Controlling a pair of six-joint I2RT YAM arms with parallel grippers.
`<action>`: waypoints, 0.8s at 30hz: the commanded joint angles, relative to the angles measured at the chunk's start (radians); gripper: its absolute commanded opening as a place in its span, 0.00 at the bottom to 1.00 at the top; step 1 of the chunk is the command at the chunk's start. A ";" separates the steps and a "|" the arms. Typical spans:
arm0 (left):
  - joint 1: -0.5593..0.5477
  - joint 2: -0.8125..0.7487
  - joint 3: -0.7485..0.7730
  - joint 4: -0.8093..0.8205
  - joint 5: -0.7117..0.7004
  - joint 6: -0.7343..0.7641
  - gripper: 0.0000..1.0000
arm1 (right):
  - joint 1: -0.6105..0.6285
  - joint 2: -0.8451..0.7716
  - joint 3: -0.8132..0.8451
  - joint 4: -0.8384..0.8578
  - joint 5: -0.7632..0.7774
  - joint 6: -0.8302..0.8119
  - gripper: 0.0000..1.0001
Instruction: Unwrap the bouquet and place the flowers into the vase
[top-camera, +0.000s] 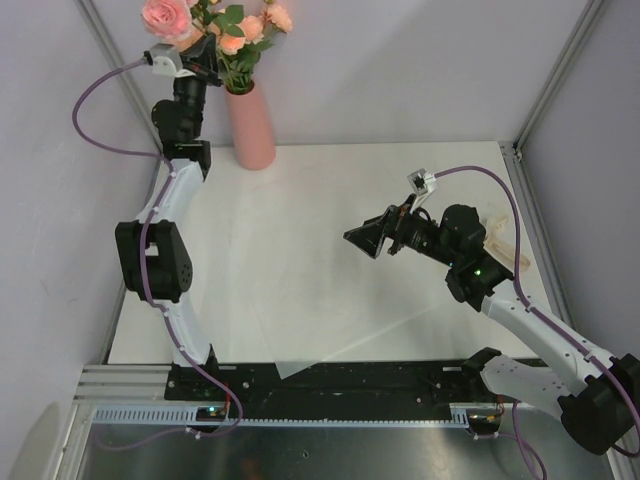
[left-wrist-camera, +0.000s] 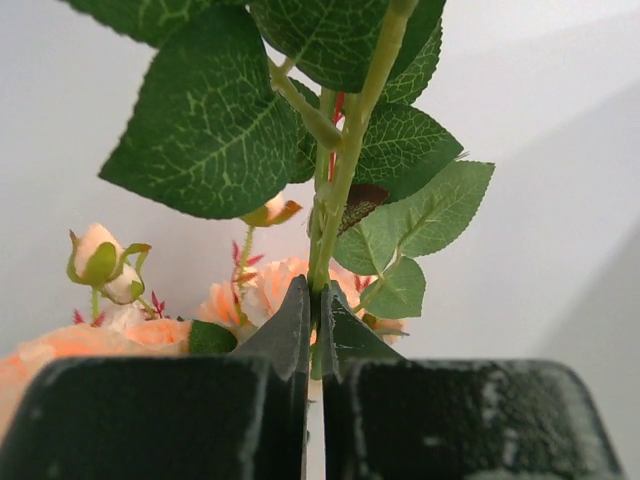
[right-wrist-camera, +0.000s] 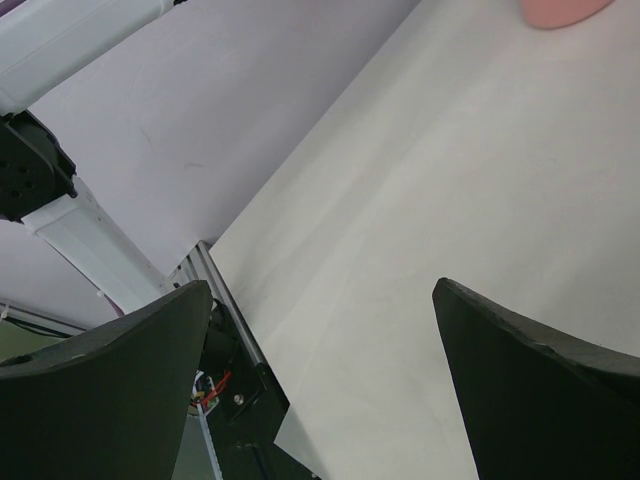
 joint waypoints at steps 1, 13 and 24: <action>0.006 -0.052 0.079 -0.058 -0.034 -0.038 0.00 | -0.003 -0.012 0.003 0.025 -0.009 0.010 0.99; 0.006 -0.018 0.167 -0.125 -0.009 0.054 0.00 | 0.000 -0.036 0.003 0.007 -0.005 0.012 0.99; 0.005 -0.038 0.156 -0.142 0.039 0.100 0.00 | 0.000 -0.031 0.002 0.025 -0.008 0.019 0.99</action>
